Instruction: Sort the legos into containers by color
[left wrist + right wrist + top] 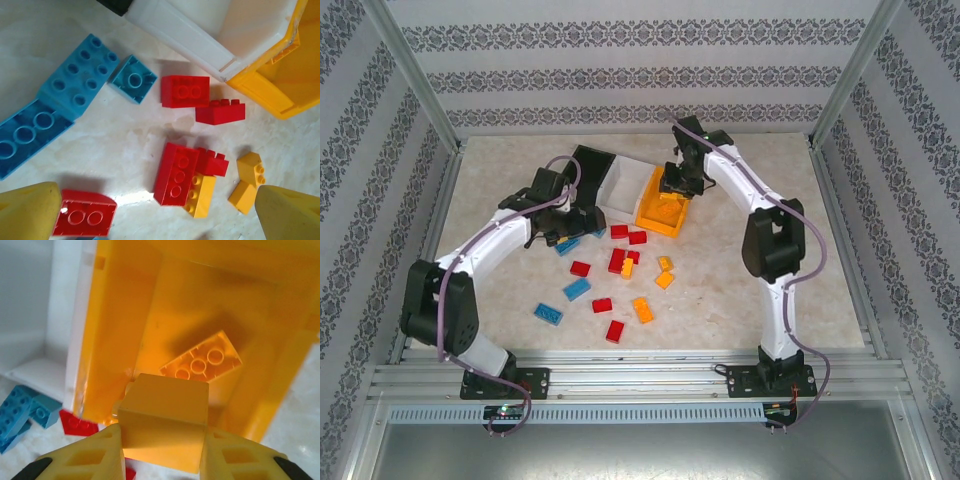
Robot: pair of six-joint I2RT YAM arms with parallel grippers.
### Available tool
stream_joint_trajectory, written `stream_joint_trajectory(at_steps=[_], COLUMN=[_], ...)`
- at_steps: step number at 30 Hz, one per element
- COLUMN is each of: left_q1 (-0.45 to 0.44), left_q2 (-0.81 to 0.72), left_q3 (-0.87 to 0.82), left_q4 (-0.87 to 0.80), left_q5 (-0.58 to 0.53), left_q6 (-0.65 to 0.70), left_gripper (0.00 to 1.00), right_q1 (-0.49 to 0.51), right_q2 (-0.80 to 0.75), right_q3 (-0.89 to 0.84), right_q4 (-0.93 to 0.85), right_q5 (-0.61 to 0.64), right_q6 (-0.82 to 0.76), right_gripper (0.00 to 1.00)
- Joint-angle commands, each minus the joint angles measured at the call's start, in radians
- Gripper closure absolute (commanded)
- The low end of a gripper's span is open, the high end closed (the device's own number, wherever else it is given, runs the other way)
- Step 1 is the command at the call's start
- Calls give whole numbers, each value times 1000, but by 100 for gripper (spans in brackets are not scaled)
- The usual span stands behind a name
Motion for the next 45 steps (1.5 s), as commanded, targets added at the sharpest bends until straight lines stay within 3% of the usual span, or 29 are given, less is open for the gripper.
stream_joint_trajectory(at_steps=[1,11,17,24,36,40,45], left_q1=[-5,8,8,2,-54,-108,-114], left_q2=[-63,-102,-59,15,83,111,106], left_q3=[-36,-76,-42,27,72,90,65], left_q4=[-82,-83,-70,-55,-78,-105,-78], left_q5=[-50,-71,-50,-13,-12,-42,-46], left_q6=[45,23,15,15,79,121,94], left_gripper=[0,0,0,0,1,2,1], right_q1=[3,2,-1,-4,22,102,221], right_q2=[74,155,125,44,-369,-456,-494], right_q3=[106,173,144,116,-415,-605,-783], right_q4=[-76,-105,-101,-83,63,74,146], right_q5=[-11,-18,-22,-21,-38,-39,-47], right_q6=[-14,-29,-36,-22,28,63,154], right_gripper=[64,60,41,36,35,35,34])
